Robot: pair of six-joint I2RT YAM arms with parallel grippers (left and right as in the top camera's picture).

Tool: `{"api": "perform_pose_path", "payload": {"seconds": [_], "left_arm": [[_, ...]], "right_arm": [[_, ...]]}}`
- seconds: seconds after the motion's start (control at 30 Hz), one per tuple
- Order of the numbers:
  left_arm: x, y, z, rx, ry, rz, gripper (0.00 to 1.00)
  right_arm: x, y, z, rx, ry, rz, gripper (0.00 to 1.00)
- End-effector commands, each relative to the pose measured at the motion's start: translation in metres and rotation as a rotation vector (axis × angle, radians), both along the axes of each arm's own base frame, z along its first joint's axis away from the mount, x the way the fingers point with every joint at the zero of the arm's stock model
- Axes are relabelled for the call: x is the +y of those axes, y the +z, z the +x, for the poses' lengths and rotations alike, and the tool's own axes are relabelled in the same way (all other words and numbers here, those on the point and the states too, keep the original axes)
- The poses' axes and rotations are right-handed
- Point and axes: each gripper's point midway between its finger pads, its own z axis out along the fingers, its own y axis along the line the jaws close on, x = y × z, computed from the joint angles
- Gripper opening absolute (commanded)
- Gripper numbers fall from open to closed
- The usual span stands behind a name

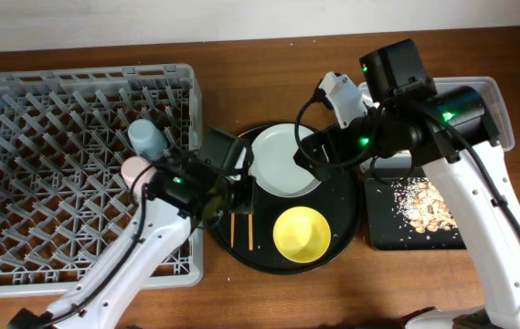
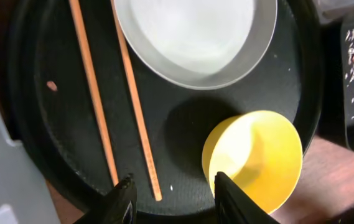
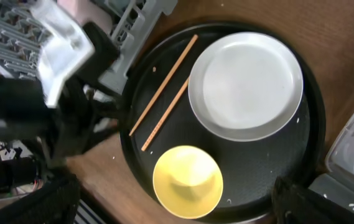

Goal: Sort waste into correct bins and load items into the dishwasher rack
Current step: 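Grasp a wooden chopstick with the left gripper and drop it into the rack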

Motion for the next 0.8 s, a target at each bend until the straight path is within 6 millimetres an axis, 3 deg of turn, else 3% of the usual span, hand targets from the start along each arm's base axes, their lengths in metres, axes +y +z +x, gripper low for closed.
{"api": "perform_pose_path", "payload": {"seconds": [0.0, 0.17, 0.27, 0.43, 0.6, 0.7, 0.73, 0.77], "left_arm": [[-0.001, -0.021, -0.008, 0.023, 0.026, 0.041, 0.39], [-0.006, -0.071, -0.006, 0.102, 0.014, 0.129, 0.38], [-0.004, -0.093, -0.006, 0.145, 0.015, 0.169, 0.38], [-0.005, -0.112, 0.012, 0.102, 0.035, 0.201, 0.23], [-0.011, -0.137, 0.019, 0.111, 0.035, 0.208, 0.23], [-0.004, -0.147, 0.022, 0.107, 0.048, 0.254, 0.22], [-0.004, -0.148, 0.022, 0.109, 0.047, 0.255, 0.07], [-0.004, -0.148, 0.022, 0.109, 0.047, 0.255, 0.01]], "right_arm": [[-0.024, -0.007, 0.015, -0.004, -0.144, -0.076, 0.99], [-0.101, -0.008, 0.04, 0.007, -0.407, -0.1, 0.99], [-0.123, -0.009, 0.042, 0.017, -0.472, -0.101, 0.99], [-0.125, -0.009, 0.043, 0.017, -0.478, -0.101, 0.99], [-0.125, -0.009, 0.043, 0.017, -0.478, -0.101, 0.99], [-0.125, -0.009, 0.042, 0.018, -0.478, -0.102, 0.99], [-0.125, -0.009, 0.043, 0.017, -0.478, -0.101, 0.99], [-0.125, -0.009, 0.043, 0.017, -0.478, -0.101, 0.99]]}}
